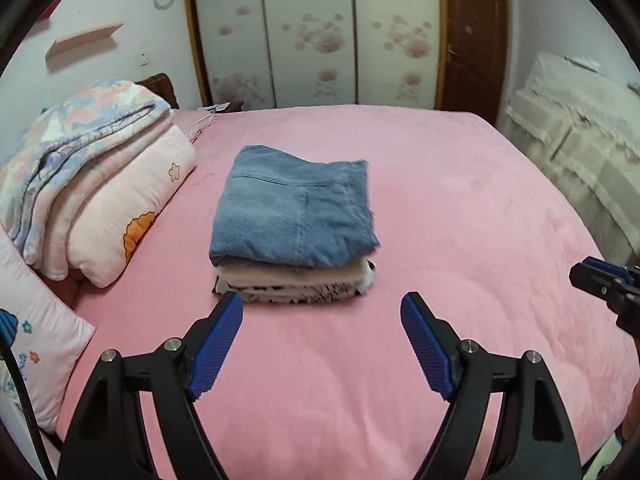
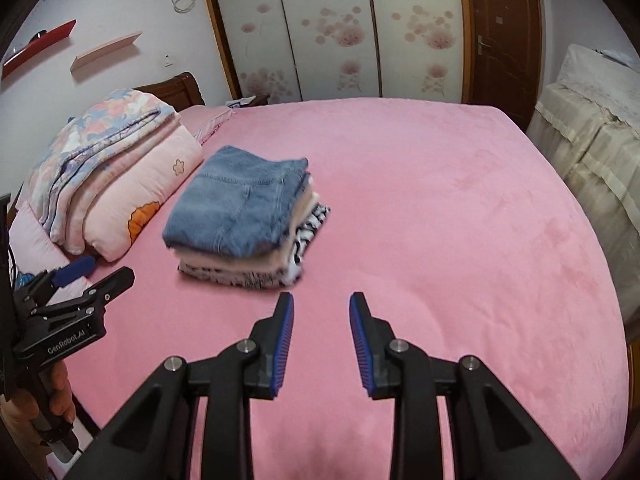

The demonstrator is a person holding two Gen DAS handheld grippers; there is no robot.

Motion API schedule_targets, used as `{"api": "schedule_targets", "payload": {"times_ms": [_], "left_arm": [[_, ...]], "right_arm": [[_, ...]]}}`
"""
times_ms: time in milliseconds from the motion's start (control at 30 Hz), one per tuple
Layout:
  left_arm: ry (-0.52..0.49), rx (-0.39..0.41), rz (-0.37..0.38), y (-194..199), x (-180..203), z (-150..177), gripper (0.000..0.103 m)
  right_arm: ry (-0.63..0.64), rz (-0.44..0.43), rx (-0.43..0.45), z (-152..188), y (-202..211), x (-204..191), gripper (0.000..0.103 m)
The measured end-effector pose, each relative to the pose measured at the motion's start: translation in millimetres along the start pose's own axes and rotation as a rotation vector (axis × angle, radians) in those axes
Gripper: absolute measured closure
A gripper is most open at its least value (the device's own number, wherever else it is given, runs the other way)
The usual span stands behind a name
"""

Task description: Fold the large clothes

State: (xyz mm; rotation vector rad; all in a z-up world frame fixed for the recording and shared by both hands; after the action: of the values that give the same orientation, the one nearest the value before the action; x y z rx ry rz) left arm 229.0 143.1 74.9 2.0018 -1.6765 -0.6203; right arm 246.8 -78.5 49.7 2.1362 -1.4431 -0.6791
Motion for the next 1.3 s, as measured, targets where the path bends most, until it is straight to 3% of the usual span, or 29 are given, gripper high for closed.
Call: {"api": "schedule_targets", "payload": {"times_ms": [100, 233, 400, 500, 667, 900, 1300], "left_arm": [[0.028, -0.001, 0.042, 24, 18, 12, 0.023], [-0.009, 0.001, 0.033, 52, 43, 28, 0.023], [0.017, 0.020, 0.059, 83, 67, 44, 0.013], [0.031, 0.046, 0.087, 104, 82, 56, 0.013], [0.029, 0.066, 0.061, 129, 100, 79, 0.013], [0.065, 0.013, 0.072, 142, 111, 107, 0.013], [0.082, -0.007, 0.108, 155, 125, 131, 0.013]], "right_arm": [[0.013, 0.025, -0.011, 26, 23, 7, 0.074], [-0.004, 0.055, -0.004, 57, 56, 15, 0.073], [-0.020, 0.113, 0.053, 76, 92, 26, 0.048], [-0.026, 0.124, 0.085, 84, 108, 29, 0.047], [-0.053, 0.135, 0.094, 103, 126, 34, 0.047], [-0.098, 0.142, 0.117, 126, 145, 40, 0.047], [-0.081, 0.124, 0.105, 155, 155, 39, 0.047]]}}
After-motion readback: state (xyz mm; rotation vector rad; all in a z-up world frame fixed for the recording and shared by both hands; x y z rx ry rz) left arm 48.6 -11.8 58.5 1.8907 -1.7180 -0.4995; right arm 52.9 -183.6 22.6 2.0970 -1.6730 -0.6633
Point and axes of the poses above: each gripper's, at about its wrist camera, not at the fingertips, and y roughly against the way its jaws point, x to its right, z to its underside, the point moved 7 cm from there along -y, roughly the way its jaws point, and after that the axes turned 9 degrees about x, right-handed, at the moved point
